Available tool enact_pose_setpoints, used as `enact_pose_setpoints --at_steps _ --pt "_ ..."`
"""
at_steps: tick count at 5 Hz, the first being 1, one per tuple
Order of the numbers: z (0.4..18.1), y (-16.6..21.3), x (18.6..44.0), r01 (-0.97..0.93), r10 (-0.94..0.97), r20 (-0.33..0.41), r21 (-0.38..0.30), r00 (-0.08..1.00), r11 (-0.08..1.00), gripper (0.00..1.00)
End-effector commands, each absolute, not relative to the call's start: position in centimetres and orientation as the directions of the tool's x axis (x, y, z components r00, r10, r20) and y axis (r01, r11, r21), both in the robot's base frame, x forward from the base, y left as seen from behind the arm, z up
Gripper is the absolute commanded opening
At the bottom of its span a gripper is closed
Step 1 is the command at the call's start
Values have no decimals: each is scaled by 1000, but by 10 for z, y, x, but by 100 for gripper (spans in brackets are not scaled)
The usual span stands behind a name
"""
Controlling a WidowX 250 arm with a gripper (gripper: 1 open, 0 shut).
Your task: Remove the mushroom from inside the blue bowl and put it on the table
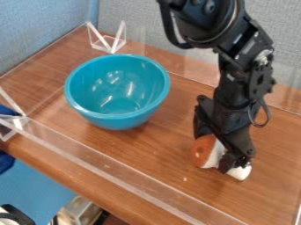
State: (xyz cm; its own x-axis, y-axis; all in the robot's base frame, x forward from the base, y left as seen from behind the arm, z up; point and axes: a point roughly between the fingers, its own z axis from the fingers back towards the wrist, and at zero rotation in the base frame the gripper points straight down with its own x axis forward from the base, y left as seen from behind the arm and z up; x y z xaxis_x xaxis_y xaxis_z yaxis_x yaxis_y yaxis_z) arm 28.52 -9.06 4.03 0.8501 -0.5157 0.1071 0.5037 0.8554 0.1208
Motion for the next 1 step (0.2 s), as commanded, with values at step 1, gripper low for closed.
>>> enact_pose_setpoints --at_steps 1 --pt "49 -94 292 501 -517 154 131 842 856 100"
